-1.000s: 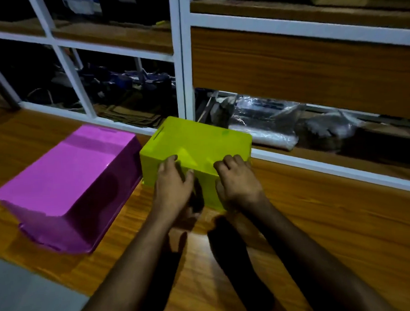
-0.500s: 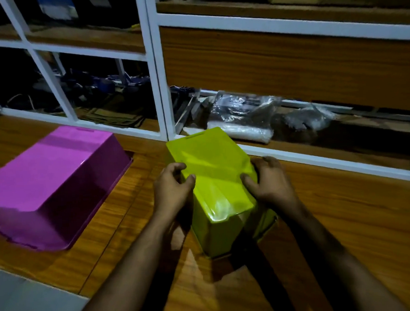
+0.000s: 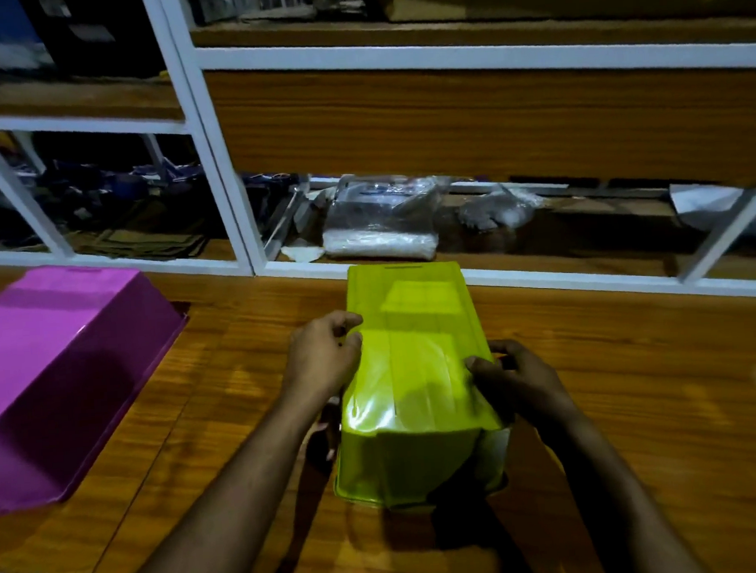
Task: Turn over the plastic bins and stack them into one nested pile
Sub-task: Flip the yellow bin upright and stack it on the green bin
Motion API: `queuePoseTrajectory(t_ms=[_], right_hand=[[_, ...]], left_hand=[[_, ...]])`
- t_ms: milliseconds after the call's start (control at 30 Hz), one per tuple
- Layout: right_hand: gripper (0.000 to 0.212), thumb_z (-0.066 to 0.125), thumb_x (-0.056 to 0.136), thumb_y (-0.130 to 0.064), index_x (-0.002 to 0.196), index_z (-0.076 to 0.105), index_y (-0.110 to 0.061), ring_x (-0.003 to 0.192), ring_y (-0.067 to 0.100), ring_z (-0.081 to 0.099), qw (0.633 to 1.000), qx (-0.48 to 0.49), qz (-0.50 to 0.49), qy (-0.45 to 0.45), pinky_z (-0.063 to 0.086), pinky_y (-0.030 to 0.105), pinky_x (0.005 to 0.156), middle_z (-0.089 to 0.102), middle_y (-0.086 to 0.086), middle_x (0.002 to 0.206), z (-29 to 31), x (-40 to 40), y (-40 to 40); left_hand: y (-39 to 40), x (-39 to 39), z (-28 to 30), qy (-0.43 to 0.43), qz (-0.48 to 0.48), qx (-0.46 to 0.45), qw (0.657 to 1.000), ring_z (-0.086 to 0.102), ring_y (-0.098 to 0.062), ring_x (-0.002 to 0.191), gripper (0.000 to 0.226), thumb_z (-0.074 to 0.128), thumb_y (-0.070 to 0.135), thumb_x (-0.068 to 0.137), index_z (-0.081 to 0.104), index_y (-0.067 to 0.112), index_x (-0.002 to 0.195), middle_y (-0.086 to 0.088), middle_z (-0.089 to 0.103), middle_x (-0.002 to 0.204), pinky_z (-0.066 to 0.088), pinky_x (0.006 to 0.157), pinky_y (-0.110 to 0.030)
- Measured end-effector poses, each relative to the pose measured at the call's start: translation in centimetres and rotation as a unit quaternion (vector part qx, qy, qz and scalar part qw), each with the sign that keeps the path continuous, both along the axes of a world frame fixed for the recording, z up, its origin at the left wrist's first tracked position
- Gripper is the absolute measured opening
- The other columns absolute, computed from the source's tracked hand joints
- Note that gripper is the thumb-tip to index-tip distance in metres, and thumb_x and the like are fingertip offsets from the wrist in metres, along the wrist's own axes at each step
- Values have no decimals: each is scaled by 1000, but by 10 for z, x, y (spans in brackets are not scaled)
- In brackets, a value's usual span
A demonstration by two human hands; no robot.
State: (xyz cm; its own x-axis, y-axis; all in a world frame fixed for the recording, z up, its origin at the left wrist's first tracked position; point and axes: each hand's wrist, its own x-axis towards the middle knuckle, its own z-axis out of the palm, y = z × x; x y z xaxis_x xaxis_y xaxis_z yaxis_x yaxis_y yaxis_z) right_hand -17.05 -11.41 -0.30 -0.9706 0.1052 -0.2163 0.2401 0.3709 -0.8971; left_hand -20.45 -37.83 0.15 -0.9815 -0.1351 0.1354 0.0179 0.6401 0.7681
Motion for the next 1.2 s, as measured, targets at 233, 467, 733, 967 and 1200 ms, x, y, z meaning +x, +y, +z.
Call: queuePoseTrajectory(t_ms=[233, 467, 733, 967, 1200], right_hand=[[63, 70, 61, -38, 119, 63, -16, 80, 32, 67, 998, 2, -22, 58, 55, 46, 71, 63, 5, 92, 19, 5, -7], [65, 60, 62, -43, 124, 68, -23, 109, 16, 56, 982, 33, 54, 180, 44, 33, 96, 58, 2, 117, 60, 6, -28], [51, 65, 78, -30, 129, 64, -24, 126, 9, 54, 963, 58, 182, 191, 42, 23, 102, 58, -4, 137, 71, -5, -39], [55, 78, 78, -8, 130, 58, -12, 88, 29, 69, 984, -155, 18, 88, 56, 44, 82, 70, 15, 91, 50, -19, -18], [59, 76, 71, 9, 124, 60, -10, 67, 22, 71, 956, -283, 16, 80, 56, 32, 63, 69, 15, 75, 56, -24, -28]], left_hand=[[6, 20, 9, -13, 0, -10, 1000, 64, -15, 67, 29, 67, 43, 73, 74, 32, 99, -2, 72, 75, 56, 68, -35], [13, 25, 43, -128, -65, 13, 990, 58, -27, 116, 86, 43, 80, 70, 54, 23, 134, -5, 61, 130, 49, 93, -40], [12, 22, 65, -137, -63, 167, 974, 65, -19, 109, 80, 73, 73, 61, 53, 30, 127, 6, 67, 120, 52, 95, -43], [0, 23, 65, -126, -65, 297, 944, 72, -18, 91, 42, 76, 25, 81, 62, 15, 120, -8, 72, 111, 58, 77, -33], [-8, 29, 50, -114, -75, 234, 962, 68, -5, 92, 40, 71, 0, 84, 64, 13, 121, -7, 70, 111, 57, 70, -24]])
